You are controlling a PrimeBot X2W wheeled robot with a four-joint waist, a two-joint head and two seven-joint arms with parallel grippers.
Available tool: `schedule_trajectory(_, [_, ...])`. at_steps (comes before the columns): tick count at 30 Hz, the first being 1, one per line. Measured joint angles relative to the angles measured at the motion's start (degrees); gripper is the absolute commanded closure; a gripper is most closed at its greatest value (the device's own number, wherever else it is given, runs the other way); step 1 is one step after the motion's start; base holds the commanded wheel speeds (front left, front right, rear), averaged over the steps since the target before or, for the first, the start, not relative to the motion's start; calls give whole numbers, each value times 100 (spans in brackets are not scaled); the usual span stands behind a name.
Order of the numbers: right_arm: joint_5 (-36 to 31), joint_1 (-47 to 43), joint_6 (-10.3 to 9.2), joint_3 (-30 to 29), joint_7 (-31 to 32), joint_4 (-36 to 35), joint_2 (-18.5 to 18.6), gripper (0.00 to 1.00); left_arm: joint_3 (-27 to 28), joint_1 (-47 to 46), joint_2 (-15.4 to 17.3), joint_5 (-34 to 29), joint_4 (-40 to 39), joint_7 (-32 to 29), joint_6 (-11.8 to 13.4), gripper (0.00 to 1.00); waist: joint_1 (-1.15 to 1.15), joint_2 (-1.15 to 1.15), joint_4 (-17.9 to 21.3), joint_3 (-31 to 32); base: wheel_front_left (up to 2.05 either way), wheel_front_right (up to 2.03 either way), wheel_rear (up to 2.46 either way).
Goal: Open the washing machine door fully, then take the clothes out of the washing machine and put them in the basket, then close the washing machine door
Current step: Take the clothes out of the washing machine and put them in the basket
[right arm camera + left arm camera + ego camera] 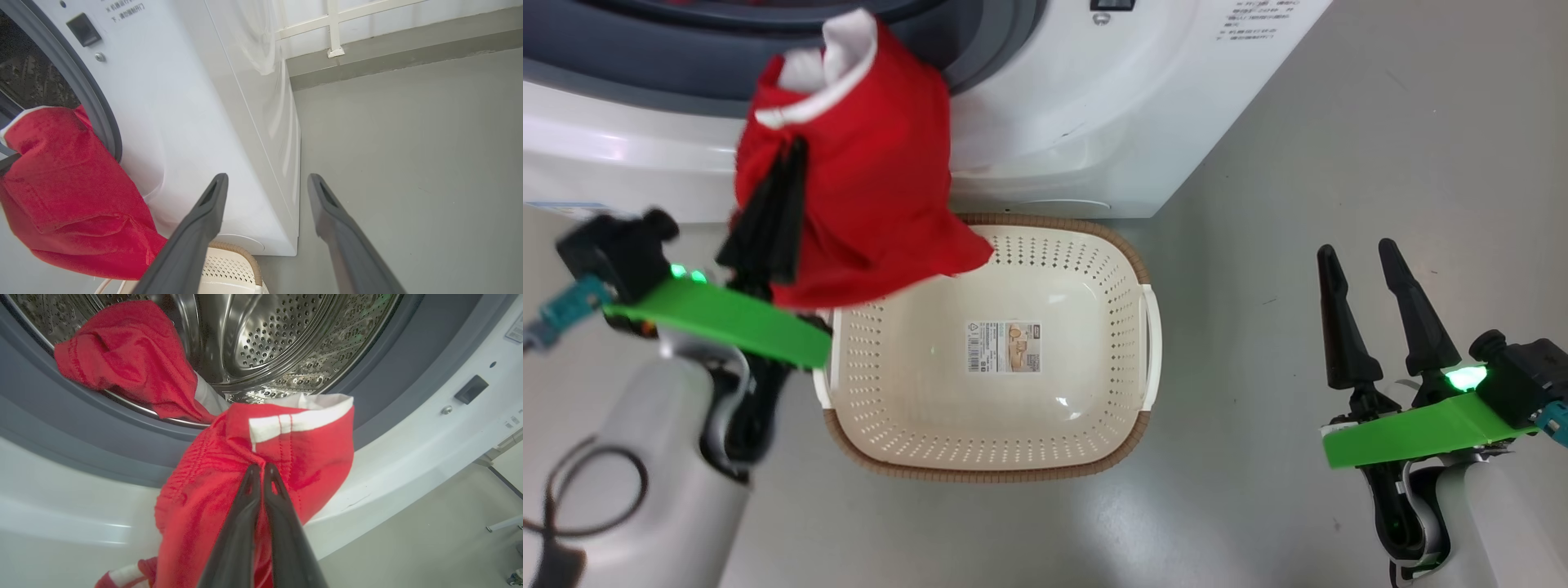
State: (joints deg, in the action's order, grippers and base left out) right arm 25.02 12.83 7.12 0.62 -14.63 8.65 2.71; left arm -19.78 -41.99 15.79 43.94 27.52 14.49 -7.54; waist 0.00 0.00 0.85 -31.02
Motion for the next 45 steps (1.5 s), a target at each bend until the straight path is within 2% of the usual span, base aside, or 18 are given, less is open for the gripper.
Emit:
schedule_trajectory(6, [0, 1, 0, 10, 0, 1, 0, 0, 124, 730, -198, -164, -480, 0, 0, 100, 0, 0, 4, -21, 0, 0, 0])
schedule_trajectory(11, [0, 2, 0, 23, 0, -2, 0, 0, -40, 1049, -301, -168, -441, -1, 0, 100, 0, 0, 33, -102, 0, 0, 0])
schedule_trajectory(20, [9, 27, 0, 65, 0, -45, 0, 0, -647, 971, -413, -154, 394, -1, 0, 100, 0, 0, 131, -346, 0, 0, 0])
schedule_trajectory(35, [68, 297, 0, 156, 0, -121, 1, 0, -1601, -226, -465, 249, 1942, -1, 0, 98, 0, 0, 340, -986, 0, 0, 0])
schedule_trajectory(37, [68, 299, 0, 154, 0, -131, 1, 0, -1637, -326, -460, 328, 2069, -1, 0, 66, 0, 0, 363, -1037, 0, 0, 0])
schedule_trajectory(39, [68, 309, 0, 147, 0, -131, 1, 0, -1648, -415, -455, 370, 2130, -1, 0, 46, 0, 0, 374, -1078, 0, 0, 0])
schedule_trajectory(40, [69, 329, 0, 146, 0, -131, 1, 0, -1647, -450, -453, 385, 2145, -1, 0, 24, 0, 0, 377, -1093, 0, 0, 0])
schedule_trajectory(41, [68, 352, 0, 144, 0, -132, 1, 0, -1648, -486, -452, 404, 2157, -1, 0, 13, 0, 0, 377, -1105, 0, 0, 0])
schedule_trajectory(44, [68, 386, 0, 135, 0, -133, 1, 0, -1647, -537, -449, 407, 2181, -1, 0, 0, 0, 0, 367, -1116, 0, 0, 0])
schedule_trajectory(45, [68, 387, 0, 132, 0, -133, 1, 0, -1647, -540, -449, 407, 2189, -1, 0, 0, 0, 0, 362, -1114, 0, 0, 0])
